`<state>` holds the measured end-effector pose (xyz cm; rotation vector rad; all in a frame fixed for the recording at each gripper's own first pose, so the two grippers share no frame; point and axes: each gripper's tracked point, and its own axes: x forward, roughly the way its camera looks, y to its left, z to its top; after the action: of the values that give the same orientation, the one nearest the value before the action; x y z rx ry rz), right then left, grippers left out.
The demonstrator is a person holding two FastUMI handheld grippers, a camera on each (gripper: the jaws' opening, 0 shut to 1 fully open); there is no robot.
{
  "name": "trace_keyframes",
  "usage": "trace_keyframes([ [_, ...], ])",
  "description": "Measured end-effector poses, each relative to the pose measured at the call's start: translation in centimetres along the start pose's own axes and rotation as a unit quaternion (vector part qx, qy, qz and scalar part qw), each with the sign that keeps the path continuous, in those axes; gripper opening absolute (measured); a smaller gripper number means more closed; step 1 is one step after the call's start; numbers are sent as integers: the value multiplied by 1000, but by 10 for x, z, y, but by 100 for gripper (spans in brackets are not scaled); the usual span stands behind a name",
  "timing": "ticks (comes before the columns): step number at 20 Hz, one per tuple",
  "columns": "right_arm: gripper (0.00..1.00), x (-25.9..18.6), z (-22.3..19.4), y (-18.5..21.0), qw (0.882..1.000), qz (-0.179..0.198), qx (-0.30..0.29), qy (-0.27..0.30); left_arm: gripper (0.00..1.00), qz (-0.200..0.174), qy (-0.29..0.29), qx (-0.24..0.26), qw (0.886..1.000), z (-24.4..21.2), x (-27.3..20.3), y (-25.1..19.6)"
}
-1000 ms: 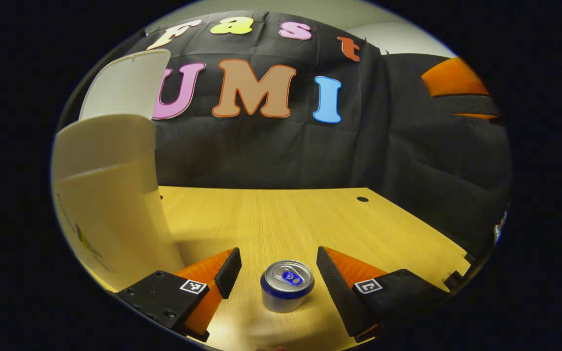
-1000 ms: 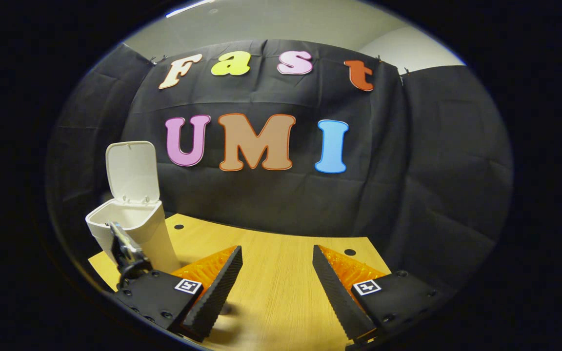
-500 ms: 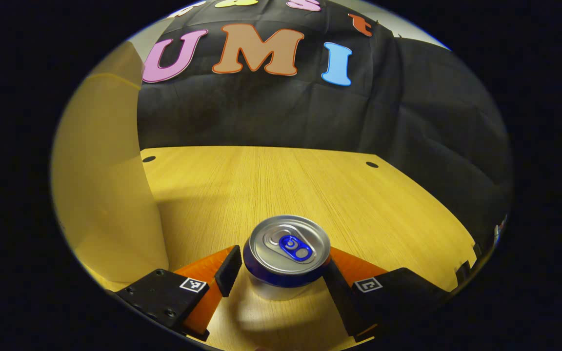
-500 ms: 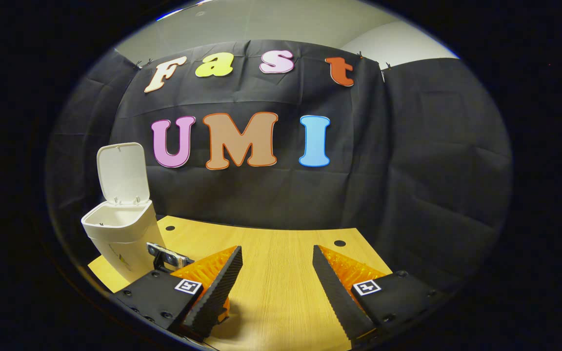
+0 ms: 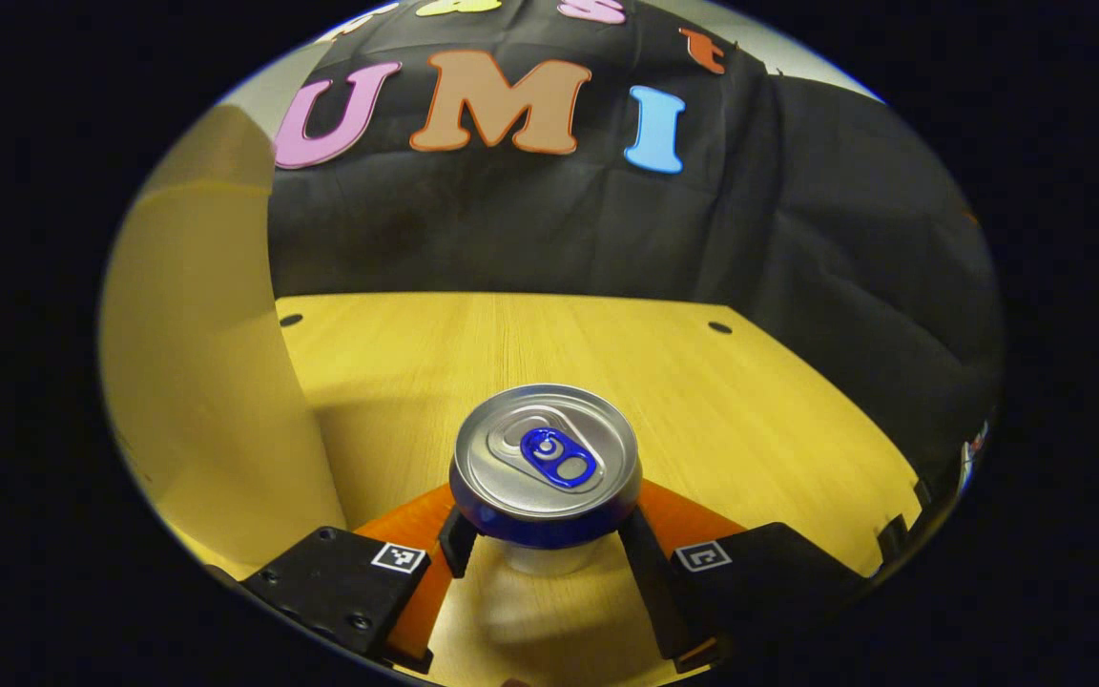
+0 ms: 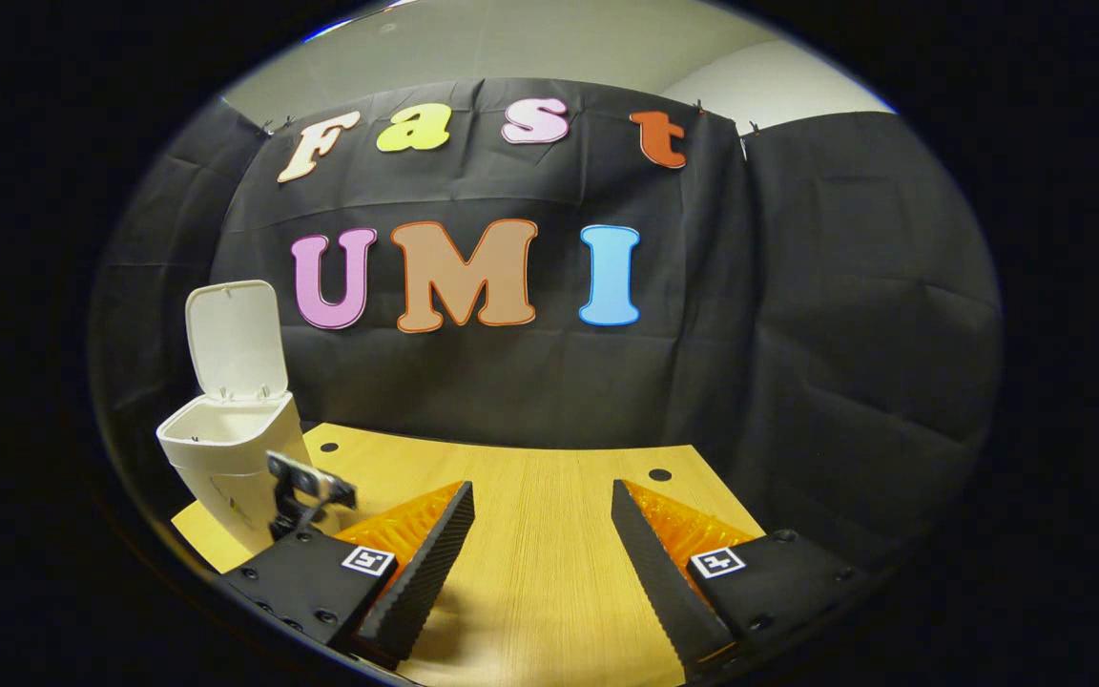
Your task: Press the lid of the desktop garbage bin to open it, pick up the crumpled paper on the desktop and throw it into the bin, then pick up the pop can on the desktop and drop it into the bin, and finally close the garbage bin lid.
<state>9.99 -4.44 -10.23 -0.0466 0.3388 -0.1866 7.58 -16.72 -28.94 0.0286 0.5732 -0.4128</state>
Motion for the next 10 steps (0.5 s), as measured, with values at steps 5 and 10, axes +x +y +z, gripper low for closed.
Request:
trace_keyframes([
  [5, 96, -8, -8, -2, 1000, 2, 14, -2, 78, -42, -132, -5, 990, 130, -44, -10],
  [10, 96, -22, -27, -4, 1000, 6, 21, 6, 78, -37, -229, 37, 972, 245, -100, 3],
])
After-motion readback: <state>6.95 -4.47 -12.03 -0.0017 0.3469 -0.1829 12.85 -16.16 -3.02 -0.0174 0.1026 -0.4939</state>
